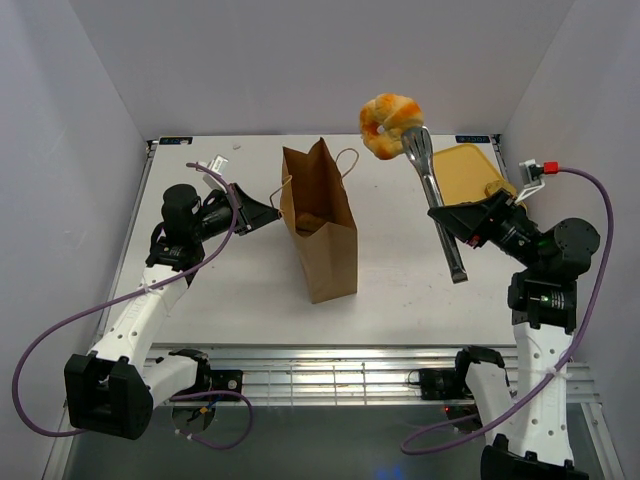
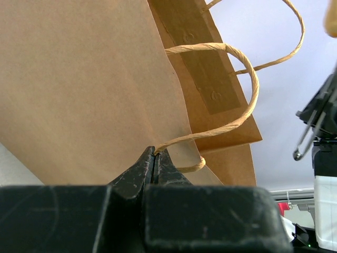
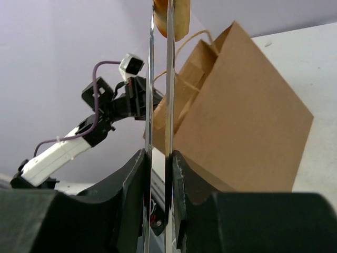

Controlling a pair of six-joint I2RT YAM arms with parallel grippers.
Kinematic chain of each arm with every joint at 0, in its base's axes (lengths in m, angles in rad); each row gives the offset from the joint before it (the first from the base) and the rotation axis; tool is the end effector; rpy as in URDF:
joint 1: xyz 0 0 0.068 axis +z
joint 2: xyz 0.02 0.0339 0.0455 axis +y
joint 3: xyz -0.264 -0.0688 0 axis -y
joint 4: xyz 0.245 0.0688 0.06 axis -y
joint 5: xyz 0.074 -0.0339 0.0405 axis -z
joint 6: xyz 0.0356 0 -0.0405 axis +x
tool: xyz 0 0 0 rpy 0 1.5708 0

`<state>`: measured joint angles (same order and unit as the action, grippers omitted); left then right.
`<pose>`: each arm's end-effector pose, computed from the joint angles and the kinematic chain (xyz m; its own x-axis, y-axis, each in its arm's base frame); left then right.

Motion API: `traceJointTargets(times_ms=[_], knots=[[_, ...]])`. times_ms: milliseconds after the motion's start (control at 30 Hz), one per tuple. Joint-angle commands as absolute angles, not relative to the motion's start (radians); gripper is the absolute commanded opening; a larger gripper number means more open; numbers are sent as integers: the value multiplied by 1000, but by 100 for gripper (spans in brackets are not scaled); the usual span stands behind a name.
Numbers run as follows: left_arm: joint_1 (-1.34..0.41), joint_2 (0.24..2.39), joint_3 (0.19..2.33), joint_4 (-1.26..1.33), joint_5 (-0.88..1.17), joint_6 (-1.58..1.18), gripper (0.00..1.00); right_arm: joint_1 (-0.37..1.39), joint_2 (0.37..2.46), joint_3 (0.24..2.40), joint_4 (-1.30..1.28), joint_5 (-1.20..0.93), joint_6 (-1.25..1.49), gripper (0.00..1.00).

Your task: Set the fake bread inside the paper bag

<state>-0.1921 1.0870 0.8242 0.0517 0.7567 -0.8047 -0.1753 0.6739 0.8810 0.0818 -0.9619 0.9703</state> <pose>0.2378 -0.0712 0.3206 -0.7175 -0.3942 -0.5743 0.4049 0.4348 -0.8044 0.1347 0.0058 0.4142 -0.3980 0.5497 -0.7344 -0.6126 0.4367 0.6588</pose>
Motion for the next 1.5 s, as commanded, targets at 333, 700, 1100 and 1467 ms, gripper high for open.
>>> traceJointTargets(times_ms=[333, 700, 1100, 1467], knots=[[-196, 1071, 813, 15, 764, -805, 0, 162, 750, 1026, -55, -892, 844, 19], [-196, 1071, 838, 12, 759, -818, 0, 518, 830, 1055, -196, -508, 680, 20], [-196, 1069, 850, 6, 756, -819, 0, 525, 811, 1074, -284, -407, 626, 25], [-196, 1069, 854, 6, 758, -821, 0, 526, 792, 1060, -288, -434, 624, 30]])
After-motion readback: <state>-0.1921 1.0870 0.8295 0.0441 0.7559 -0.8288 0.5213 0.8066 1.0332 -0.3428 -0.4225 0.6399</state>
